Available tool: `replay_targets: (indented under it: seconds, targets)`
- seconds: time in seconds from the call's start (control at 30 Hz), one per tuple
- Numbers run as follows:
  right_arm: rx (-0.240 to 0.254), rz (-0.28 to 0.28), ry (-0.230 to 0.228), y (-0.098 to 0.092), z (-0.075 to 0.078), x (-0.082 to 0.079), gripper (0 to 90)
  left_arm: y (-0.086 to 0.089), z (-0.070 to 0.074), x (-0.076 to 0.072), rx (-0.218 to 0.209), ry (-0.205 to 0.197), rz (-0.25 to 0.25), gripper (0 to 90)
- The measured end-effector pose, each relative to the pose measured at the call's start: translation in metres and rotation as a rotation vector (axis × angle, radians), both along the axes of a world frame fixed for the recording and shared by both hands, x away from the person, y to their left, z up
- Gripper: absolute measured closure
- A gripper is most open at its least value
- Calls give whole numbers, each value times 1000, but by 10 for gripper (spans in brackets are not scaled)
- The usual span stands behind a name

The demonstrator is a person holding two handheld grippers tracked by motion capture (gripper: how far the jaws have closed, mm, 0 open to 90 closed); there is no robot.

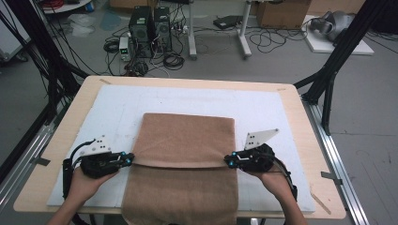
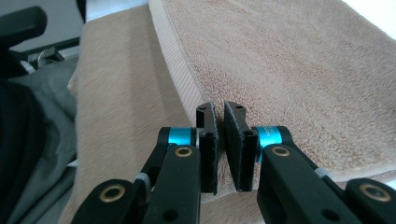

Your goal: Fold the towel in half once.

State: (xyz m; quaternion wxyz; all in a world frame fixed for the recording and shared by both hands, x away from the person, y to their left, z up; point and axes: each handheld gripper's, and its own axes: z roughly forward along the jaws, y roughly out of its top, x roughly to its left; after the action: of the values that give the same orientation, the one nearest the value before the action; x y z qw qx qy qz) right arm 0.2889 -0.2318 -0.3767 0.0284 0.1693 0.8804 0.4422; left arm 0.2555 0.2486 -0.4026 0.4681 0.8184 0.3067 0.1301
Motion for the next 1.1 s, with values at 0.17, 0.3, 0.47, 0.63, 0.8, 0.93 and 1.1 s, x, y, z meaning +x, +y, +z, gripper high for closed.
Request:
replay_targets:
  seconds: [0.17, 0.3, 0.47, 0.63, 0.8, 0.93, 1.1]
  targets:
    - [10, 73, -8, -4, 5, -25, 833, 2, 6, -29, -6, -6, -56, 846]
    - [68, 33, -4, -8, 4, -28, 559, 4, 7, -32, 4, -12, -46, 621]
    - [55, -42, -7, -8, 1, -9, 519, -1, 7, -1, 17, -28, 5, 529]
    - [-10, -131, -15, -6, -5, 26, 489, -15, 0, 39, 45, -39, 56, 495]
    - [-58, -218, 15, -4, -19, 66, 413, -22, -11, 74, 51, -12, 107, 493]
    - [-90, -342, 36, -2, -33, 88, 327, -16, -26, 95, 53, 21, 188, 489]
    - [-151, -374, 68, 0, -51, 101, 302, -16, -37, 105, 37, 73, 215, 431]
